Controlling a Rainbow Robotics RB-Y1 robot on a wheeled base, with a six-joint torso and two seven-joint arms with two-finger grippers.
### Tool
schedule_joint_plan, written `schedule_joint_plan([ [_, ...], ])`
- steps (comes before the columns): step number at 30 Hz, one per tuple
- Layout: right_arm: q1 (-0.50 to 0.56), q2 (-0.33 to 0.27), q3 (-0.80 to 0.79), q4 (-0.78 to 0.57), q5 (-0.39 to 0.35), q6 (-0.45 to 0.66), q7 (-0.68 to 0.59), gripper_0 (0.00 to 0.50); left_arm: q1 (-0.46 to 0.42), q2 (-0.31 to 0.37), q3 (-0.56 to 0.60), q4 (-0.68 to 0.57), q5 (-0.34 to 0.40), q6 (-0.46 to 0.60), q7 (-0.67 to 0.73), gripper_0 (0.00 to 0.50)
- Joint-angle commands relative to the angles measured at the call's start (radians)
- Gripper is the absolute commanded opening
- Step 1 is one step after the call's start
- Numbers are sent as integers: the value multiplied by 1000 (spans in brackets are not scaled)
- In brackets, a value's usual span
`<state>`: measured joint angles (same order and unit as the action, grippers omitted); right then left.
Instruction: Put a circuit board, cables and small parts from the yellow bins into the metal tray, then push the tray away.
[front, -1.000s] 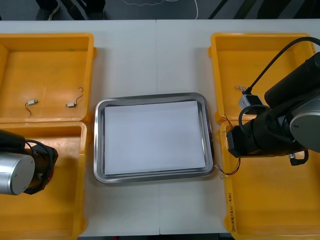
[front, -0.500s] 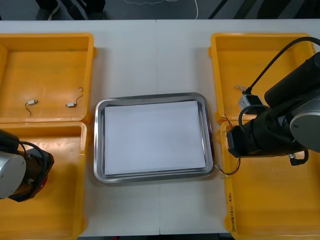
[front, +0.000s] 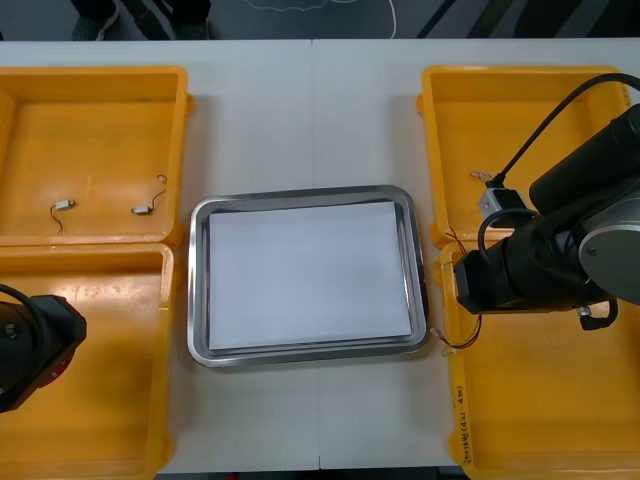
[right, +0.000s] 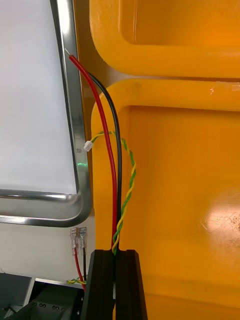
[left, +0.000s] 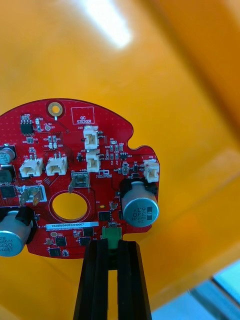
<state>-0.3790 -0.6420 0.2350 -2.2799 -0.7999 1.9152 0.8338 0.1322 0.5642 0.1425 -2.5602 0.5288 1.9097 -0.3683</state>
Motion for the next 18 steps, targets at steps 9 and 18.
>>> schedule_joint_plan([
  [9,-29,7,12,-9,13,5,44,0,-8,43,167,-58,195,10,-420,0],
  [18,-29,8,12,-9,8,5,44,0,-114,52,91,-58,215,10,-500,0],
])
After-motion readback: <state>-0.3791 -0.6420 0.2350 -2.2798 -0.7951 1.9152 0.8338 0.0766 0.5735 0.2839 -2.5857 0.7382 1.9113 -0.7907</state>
